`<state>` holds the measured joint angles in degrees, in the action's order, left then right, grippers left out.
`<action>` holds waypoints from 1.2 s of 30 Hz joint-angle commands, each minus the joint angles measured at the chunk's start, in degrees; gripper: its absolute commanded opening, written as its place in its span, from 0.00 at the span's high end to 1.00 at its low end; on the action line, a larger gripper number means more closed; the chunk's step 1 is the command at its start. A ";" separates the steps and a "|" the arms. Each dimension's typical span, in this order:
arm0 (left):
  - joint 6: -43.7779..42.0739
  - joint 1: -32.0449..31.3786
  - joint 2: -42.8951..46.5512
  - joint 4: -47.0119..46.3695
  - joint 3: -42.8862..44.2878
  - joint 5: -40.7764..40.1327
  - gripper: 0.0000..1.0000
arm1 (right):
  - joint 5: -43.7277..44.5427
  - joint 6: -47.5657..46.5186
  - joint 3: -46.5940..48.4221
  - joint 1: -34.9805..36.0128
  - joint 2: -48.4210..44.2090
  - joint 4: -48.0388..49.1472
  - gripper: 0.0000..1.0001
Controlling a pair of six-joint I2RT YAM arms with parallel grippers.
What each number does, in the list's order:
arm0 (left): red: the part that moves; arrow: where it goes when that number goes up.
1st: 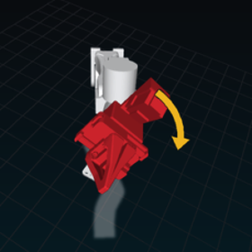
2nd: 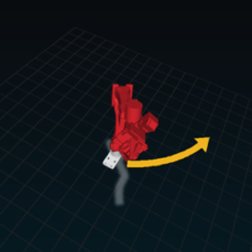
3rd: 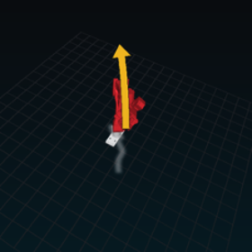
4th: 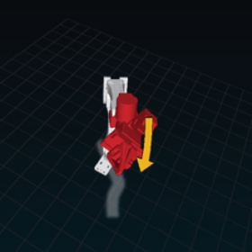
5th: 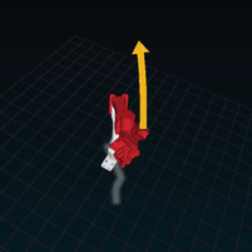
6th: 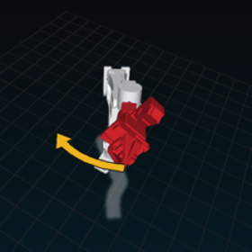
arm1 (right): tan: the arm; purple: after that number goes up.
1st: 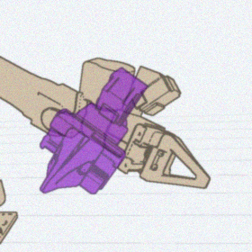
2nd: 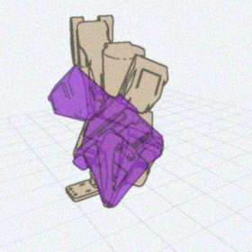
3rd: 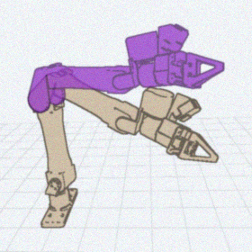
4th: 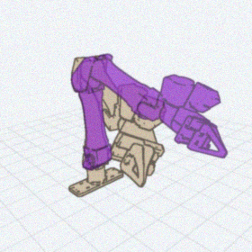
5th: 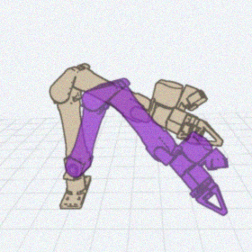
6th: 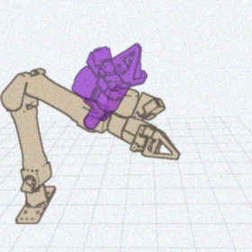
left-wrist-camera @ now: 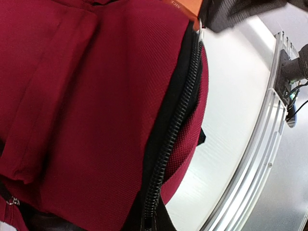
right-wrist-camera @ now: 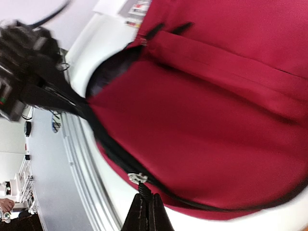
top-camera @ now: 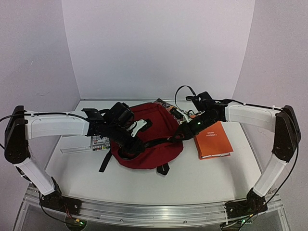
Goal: Pack the student bag
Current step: Unzip the student bag at the center of the board.
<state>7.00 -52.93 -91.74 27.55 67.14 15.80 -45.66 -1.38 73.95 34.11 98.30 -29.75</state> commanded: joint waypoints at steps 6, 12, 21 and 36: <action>-3.05 0.26 9.16 9.33 -5.01 -7.18 0.99 | 2.20 -6.42 -0.39 -4.79 -1.55 -3.98 1.00; -4.91 -0.09 7.80 12.27 1.70 -3.54 0.55 | -1.71 -2.92 2.56 0.37 -0.53 -3.50 1.00; -6.12 -1.56 1.06 9.11 10.94 -1.47 0.11 | -4.34 -0.63 5.41 2.86 -0.11 -3.12 1.00; -6.45 -2.18 -4.84 11.00 14.34 1.36 0.98 | -2.05 -2.42 2.40 -0.37 -1.09 -3.41 1.00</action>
<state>0.96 -54.84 -99.08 36.27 78.68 16.92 -47.88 -2.36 77.12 36.43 98.26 -33.94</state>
